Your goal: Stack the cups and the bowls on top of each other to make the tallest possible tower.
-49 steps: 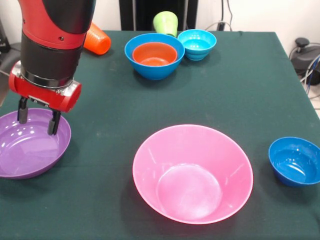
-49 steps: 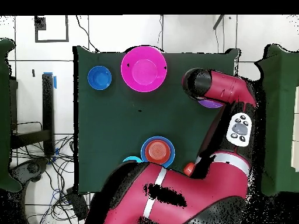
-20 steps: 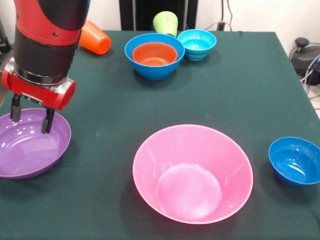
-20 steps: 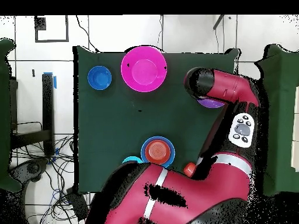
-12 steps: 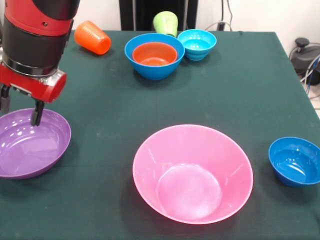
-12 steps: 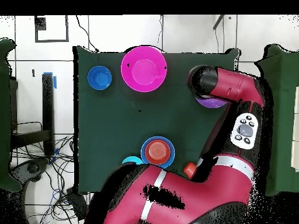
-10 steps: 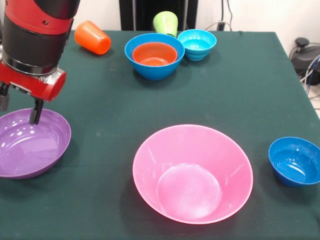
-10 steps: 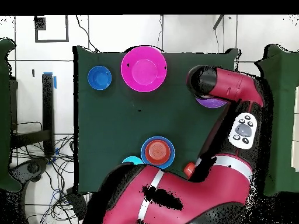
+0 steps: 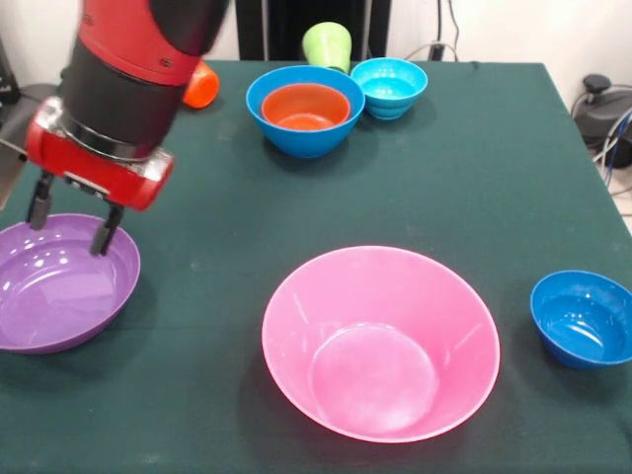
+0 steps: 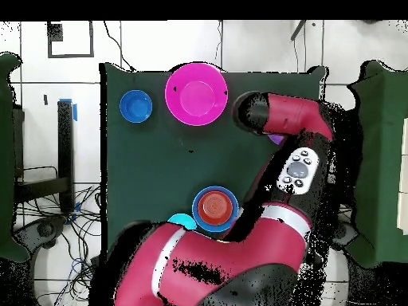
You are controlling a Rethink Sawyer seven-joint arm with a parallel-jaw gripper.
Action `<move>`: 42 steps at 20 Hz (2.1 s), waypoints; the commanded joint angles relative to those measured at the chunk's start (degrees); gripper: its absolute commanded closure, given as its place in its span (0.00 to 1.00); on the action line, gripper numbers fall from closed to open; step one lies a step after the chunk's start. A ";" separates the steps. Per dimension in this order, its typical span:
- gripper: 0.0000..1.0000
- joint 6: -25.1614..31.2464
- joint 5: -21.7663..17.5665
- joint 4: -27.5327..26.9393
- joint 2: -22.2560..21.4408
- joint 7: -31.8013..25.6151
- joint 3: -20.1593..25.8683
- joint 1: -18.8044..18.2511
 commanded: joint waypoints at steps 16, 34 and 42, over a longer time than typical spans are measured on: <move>0.00 22.65 9.29 -8.56 8.26 -0.24 18.27 -9.76; 0.00 21.30 2.58 -12.81 7.71 -5.62 17.29 -9.95; 0.00 21.20 2.41 -12.80 7.74 -4.32 16.97 -9.65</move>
